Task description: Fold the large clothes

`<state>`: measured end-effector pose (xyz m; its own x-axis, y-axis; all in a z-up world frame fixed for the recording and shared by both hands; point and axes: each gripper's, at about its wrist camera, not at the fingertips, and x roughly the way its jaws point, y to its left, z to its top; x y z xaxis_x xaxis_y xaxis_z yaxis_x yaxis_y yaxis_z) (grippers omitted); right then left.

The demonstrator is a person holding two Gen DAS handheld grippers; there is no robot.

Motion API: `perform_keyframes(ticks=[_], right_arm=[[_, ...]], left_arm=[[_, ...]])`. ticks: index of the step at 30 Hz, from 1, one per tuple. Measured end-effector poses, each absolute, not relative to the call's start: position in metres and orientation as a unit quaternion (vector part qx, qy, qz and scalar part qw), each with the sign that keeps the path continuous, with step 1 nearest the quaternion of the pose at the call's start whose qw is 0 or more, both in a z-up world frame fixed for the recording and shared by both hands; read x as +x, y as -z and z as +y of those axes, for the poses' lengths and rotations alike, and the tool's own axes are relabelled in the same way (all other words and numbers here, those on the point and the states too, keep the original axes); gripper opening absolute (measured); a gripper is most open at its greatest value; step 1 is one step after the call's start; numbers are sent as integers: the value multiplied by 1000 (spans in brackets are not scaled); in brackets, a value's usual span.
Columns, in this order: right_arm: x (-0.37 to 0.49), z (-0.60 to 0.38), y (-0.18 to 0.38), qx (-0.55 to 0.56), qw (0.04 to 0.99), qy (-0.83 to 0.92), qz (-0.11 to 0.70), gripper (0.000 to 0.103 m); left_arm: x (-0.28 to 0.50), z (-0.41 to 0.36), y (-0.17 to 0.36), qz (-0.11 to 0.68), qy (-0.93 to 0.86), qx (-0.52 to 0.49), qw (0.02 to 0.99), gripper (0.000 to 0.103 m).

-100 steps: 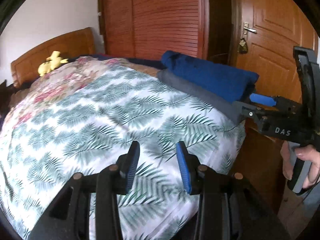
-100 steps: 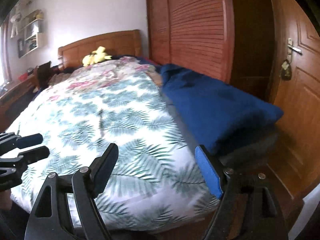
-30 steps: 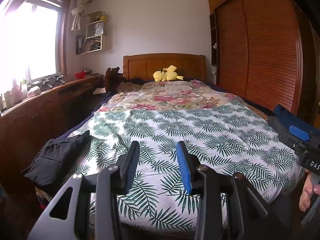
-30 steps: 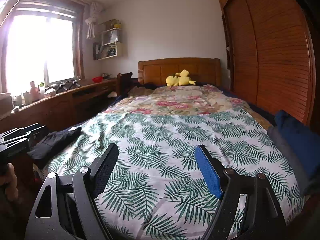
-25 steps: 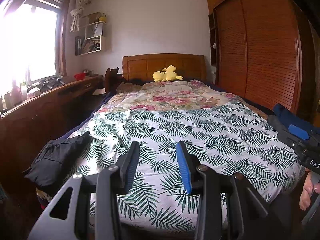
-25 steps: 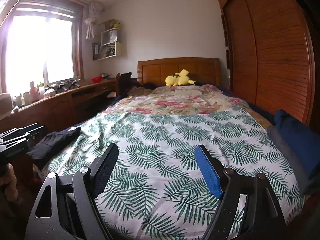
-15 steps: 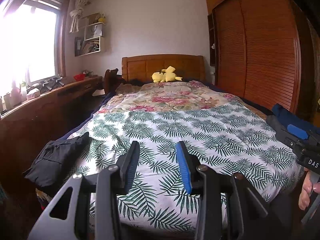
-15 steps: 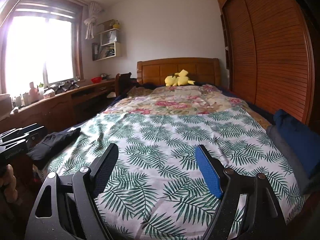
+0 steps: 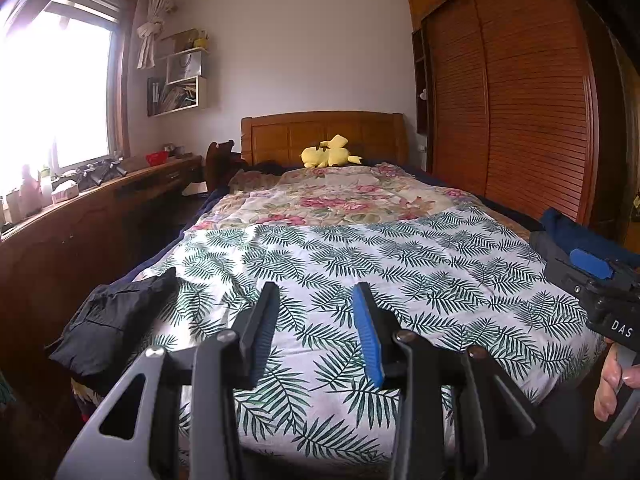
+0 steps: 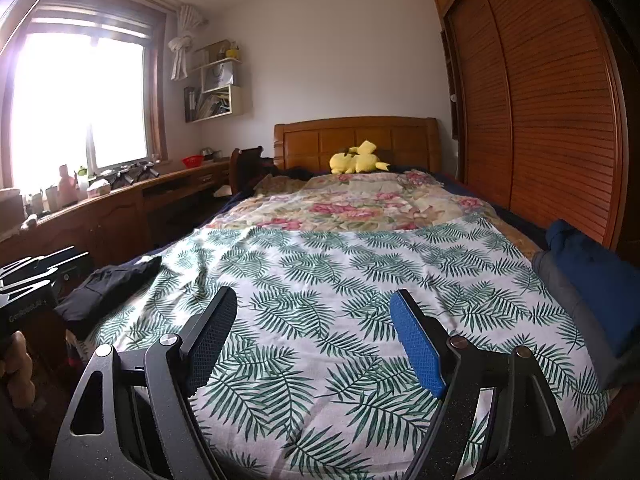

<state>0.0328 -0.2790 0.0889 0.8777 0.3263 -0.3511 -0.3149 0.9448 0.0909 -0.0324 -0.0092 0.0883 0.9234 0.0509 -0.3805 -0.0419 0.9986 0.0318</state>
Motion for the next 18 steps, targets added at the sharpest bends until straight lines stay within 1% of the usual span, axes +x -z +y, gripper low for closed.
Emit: perform_keyframes(ticks=[18], right_arm=[[33, -282, -90, 17, 970, -161, 183, 81]], left_arm=[[-38, -14, -92, 186, -24, 17, 982, 37]])
